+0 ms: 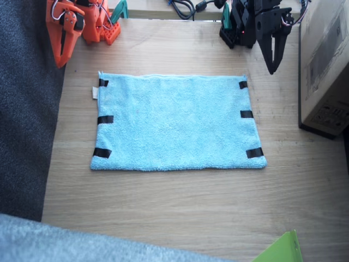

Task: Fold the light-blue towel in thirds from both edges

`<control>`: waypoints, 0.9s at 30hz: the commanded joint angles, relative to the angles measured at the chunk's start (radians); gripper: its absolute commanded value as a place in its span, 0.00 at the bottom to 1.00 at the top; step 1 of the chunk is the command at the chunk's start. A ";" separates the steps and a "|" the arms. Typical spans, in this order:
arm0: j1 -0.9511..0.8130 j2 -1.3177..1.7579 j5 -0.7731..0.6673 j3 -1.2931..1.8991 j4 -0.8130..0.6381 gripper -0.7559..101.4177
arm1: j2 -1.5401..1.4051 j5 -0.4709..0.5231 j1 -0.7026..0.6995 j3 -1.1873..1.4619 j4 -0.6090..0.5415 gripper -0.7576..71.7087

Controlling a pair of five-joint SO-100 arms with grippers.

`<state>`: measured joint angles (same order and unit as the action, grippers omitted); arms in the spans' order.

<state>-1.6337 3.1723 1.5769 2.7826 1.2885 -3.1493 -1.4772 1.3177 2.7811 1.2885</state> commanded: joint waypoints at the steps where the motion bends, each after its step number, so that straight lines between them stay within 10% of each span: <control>1: -0.014 0.006 0.018 0.005 0.009 0.00 | 0.002 -0.012 0.018 0.003 -0.006 0.01; 27: -0.025 0.006 0.005 0.005 0.009 0.00 | 0.002 -0.011 0.012 0.003 -0.002 0.01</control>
<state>-1.6475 3.1723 1.5769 2.7826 1.2885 -3.1493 -1.4772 1.3177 2.7811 1.2885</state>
